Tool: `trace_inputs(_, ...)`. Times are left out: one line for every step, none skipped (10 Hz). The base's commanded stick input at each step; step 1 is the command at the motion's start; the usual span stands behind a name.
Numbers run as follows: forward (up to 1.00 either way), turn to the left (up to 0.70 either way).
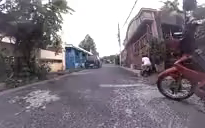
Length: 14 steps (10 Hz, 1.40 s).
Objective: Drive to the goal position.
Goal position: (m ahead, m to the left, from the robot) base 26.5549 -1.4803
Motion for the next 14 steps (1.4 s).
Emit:
trace_inputs(0.7, 0.0)
trace_inputs(0.7, -0.05)
trace_inputs(0.7, -0.1)
trace_inputs(0.7, -0.3)
trace_inputs(0.7, 0.0)
trace_inputs(0.7, 0.0)
trace_inputs(0.7, 0.0)
trace_inputs(0.7, 0.0)
trace_inputs(0.7, 0.0)
trace_inputs(0.7, 0.0)
trace_inputs(0.7, 0.0)
trace_inputs(0.7, 0.0)
trace_inputs(0.7, 0.0)
trace_inputs(0.7, 0.0)
